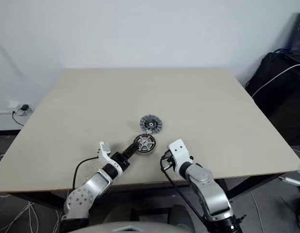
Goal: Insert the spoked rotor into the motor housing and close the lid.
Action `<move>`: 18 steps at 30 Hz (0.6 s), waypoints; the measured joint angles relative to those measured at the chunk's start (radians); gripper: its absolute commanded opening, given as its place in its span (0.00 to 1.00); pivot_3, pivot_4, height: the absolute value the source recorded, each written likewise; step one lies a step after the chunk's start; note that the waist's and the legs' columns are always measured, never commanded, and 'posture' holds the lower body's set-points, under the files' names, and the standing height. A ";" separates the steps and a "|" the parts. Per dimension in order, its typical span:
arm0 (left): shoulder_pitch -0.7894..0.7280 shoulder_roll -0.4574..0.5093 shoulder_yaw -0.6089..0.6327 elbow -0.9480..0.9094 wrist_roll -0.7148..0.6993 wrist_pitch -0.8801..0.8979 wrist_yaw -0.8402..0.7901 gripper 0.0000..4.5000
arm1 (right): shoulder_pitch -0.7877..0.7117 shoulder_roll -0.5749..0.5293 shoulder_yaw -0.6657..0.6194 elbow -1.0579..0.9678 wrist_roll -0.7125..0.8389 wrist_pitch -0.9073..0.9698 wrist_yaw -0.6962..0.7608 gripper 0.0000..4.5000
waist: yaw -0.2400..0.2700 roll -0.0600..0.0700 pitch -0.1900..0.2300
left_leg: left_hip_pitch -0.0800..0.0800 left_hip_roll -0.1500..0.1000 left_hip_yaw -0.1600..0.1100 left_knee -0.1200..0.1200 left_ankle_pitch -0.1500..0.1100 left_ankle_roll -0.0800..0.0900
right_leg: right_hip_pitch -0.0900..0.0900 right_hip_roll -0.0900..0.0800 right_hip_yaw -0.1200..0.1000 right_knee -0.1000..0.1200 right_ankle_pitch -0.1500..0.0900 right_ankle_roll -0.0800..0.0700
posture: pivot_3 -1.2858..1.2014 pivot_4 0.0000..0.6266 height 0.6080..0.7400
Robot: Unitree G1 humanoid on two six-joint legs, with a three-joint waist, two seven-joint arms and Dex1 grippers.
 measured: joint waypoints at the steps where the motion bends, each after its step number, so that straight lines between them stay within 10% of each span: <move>1: 0.008 0.009 -0.012 -0.004 0.038 -0.032 -0.008 0.95 | -0.007 0.006 0.000 0.000 0.000 -0.005 -0.003 0.00 | 0.000 0.000 0.000 | 0.000 0.000 0.000 0.000 0.000 0.000 | 0.000 0.000 0.000 0.000 0.000 0.000 | 0.52 0.00 1.00; 14: 0.110 0.104 -0.151 0.053 0.552 -0.486 -0.056 0.00 | -0.210 0.141 0.081 0.209 -0.039 -0.077 -0.036 0.00 | 0.003 0.003 0.001 | -0.003 0.001 0.001 -0.003 0.000 0.000 | -0.005 -0.001 0.000 0.000 0.000 -0.001 | 0.52 0.00 1.00; 18: 0.127 0.119 -0.179 0.095 0.660 -0.605 -0.059 0.00 | -0.280 0.172 0.088 0.297 -0.052 -0.111 -0.045 0.00 | 0.003 0.004 0.001 | -0.007 0.001 0.002 -0.002 0.000 0.000 | -0.009 -0.001 0.001 0.001 0.003 -0.005 | 0.52 0.00 1.00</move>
